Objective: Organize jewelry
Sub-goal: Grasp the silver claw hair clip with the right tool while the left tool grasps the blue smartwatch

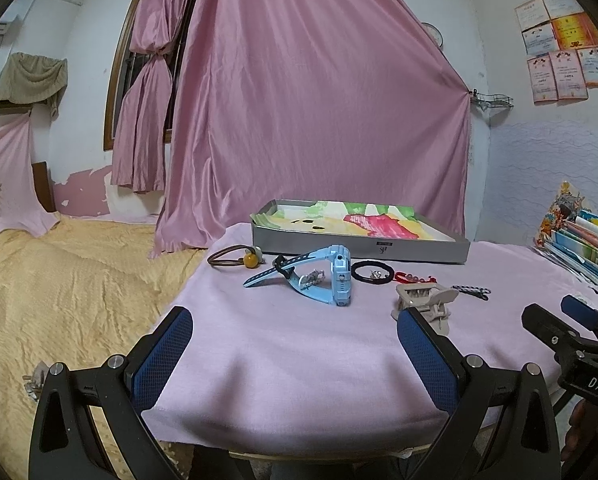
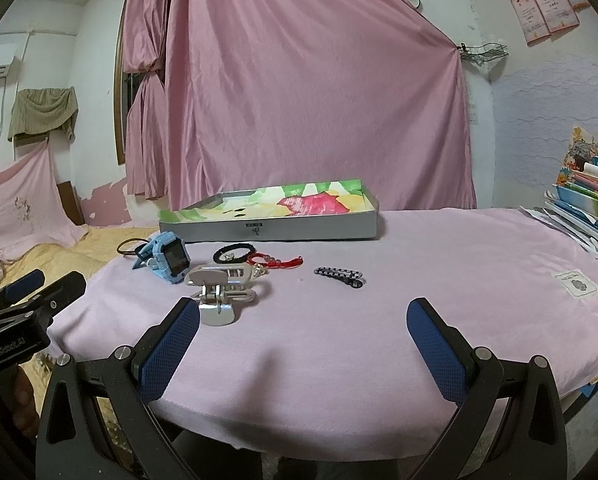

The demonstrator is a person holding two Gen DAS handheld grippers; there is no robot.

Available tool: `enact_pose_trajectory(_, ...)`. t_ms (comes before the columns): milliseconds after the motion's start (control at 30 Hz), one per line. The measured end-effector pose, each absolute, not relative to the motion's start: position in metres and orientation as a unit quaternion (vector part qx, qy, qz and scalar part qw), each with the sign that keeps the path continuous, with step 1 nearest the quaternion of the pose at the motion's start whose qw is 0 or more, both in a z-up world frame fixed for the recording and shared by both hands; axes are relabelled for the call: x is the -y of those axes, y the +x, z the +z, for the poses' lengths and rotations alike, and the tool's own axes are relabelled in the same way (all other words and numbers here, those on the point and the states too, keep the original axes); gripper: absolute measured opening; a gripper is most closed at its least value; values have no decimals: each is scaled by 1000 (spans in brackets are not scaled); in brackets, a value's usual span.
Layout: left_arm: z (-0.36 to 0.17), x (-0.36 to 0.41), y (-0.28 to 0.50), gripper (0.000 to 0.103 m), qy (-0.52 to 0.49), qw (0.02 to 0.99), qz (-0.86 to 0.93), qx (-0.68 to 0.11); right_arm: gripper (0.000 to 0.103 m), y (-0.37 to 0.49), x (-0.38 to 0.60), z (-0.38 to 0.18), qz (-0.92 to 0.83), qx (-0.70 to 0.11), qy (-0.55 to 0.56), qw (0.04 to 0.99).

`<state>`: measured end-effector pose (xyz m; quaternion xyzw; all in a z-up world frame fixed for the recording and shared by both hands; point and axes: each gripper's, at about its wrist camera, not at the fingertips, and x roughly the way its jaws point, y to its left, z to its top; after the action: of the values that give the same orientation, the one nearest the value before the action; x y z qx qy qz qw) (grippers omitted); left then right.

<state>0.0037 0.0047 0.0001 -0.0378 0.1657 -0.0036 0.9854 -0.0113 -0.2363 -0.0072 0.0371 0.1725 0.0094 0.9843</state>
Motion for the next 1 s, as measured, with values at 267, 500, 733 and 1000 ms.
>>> enact_pose_trajectory(267,12,-13,26,103,-51,983,-20,-173,102,4,240,11,14,-156,31,987)
enact_pose_trajectory(500,23,-21,54,103,-55,980,-39,-185,102,31,232,18,38,-179,35,983)
enact_pose_trajectory(733,21,-21,81,91,-66,972,-87,-208,100,54,217,2,75,-233,36,969)
enact_pose_trajectory(1000,8,-12,104,65,-70,957,-134,-248,76,70,201,-15,107,-274,22,955)
